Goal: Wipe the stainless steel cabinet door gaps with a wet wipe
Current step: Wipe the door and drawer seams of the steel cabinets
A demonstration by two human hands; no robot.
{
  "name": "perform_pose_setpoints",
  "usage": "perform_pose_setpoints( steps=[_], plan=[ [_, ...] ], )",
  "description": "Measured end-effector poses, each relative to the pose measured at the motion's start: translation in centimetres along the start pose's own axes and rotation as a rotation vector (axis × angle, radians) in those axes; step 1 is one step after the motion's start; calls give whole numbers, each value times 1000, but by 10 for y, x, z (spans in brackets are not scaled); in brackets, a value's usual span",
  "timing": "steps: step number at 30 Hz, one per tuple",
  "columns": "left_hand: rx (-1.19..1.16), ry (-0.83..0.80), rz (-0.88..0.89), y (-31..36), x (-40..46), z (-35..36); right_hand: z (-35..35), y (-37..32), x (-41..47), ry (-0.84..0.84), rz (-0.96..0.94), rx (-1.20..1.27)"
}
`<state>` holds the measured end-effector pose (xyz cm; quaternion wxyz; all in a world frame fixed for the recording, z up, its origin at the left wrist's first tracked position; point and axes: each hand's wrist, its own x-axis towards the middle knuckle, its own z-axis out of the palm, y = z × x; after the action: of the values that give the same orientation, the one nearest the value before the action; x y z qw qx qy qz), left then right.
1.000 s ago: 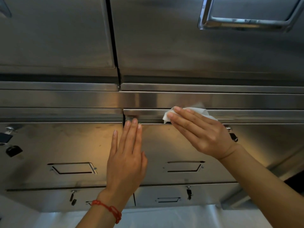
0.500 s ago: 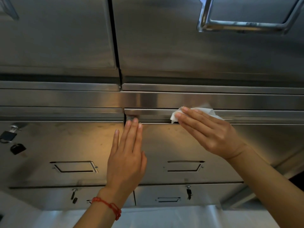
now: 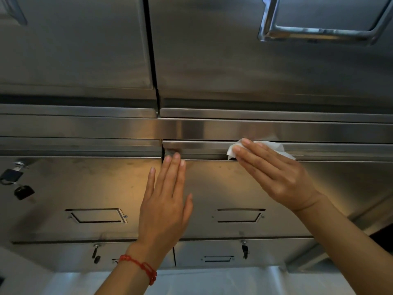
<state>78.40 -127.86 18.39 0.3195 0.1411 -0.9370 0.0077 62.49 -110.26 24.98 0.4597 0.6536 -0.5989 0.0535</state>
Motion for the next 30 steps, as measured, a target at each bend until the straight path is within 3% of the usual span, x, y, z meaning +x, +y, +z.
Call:
perform_pose_setpoints(
  steps=[30],
  plan=[
    [17, 6, 0, 1, -2, 4, -3, 4, 1, -11, -23, 8]
  ],
)
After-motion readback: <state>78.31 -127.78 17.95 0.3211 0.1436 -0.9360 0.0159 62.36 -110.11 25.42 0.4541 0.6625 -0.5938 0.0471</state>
